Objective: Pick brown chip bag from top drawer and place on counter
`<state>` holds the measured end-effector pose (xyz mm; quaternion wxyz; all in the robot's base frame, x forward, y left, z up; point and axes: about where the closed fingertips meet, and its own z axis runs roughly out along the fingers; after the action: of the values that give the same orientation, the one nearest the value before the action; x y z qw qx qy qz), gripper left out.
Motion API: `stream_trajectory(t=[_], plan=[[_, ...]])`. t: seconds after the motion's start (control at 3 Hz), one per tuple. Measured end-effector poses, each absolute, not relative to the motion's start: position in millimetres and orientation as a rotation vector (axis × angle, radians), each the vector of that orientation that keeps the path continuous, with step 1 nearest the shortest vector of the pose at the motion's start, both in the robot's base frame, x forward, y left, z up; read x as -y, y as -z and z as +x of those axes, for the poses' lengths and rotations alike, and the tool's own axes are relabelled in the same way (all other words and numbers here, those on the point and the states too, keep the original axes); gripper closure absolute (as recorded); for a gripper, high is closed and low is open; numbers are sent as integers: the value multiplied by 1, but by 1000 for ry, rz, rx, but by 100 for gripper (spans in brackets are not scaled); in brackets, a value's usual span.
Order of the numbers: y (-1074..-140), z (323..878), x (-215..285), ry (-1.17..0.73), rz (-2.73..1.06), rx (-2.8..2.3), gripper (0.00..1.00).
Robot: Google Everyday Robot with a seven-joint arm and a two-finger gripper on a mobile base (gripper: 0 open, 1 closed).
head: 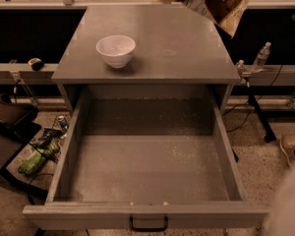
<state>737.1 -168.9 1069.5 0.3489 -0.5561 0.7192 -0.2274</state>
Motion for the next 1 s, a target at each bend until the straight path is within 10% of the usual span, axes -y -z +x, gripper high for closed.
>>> stream_trajectory(t=[1.0], plan=[[-1020,891,185,653,-1228,-1803,100]])
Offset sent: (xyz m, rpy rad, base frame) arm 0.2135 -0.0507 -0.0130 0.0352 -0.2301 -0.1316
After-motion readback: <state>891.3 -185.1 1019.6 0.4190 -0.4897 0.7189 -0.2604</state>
